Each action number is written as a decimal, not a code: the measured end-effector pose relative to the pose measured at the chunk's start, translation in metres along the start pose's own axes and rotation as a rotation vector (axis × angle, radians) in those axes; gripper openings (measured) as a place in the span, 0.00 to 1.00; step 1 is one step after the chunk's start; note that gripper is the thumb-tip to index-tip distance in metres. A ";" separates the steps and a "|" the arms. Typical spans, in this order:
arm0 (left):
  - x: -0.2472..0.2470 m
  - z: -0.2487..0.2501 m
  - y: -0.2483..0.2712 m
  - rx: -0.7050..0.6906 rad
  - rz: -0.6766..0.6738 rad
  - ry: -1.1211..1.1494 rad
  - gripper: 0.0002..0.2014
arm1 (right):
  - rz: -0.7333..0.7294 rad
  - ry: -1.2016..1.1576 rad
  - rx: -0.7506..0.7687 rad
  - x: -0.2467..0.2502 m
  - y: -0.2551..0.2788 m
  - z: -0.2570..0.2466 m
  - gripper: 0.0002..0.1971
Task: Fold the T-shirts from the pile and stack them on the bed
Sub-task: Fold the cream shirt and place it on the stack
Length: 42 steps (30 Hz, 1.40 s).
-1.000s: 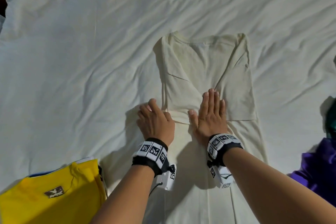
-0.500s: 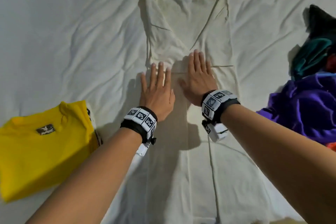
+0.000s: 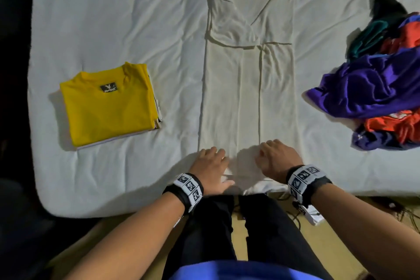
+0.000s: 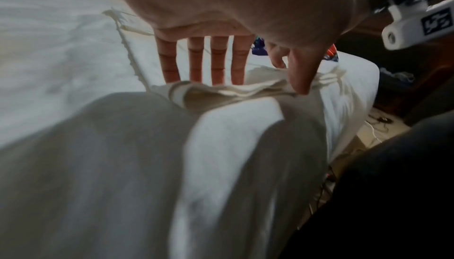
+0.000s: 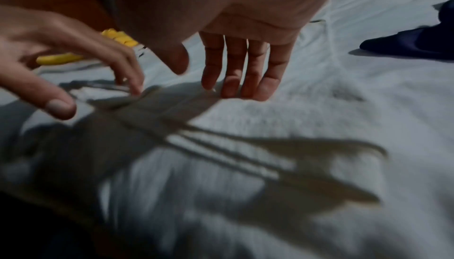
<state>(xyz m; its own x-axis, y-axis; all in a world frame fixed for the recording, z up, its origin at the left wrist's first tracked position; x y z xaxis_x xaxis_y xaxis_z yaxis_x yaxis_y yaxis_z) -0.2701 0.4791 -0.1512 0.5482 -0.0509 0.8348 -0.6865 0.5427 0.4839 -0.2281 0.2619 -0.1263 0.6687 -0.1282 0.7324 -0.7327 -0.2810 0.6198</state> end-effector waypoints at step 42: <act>0.281 -0.180 -0.287 0.299 0.151 -0.129 0.14 | 0.382 0.043 -0.086 0.270 -0.244 0.075 0.10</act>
<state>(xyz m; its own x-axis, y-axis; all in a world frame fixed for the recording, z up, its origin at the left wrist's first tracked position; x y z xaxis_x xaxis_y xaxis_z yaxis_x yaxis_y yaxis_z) 0.1671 0.4600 -0.1027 0.3784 -0.1052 0.9197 -0.8749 0.2838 0.3924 0.1410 0.2249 -0.1011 0.3409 -0.1675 0.9251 -0.9370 -0.1399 0.3200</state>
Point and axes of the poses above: each hand's wrist, its own y-axis away from the middle knuckle, its own x-axis out of the back of the hand, z = x × y, the point moved 3 cm from there along -y, towards the middle knuckle, and after that the axes turned 2 degrees about -y, right-handed, at the moved point
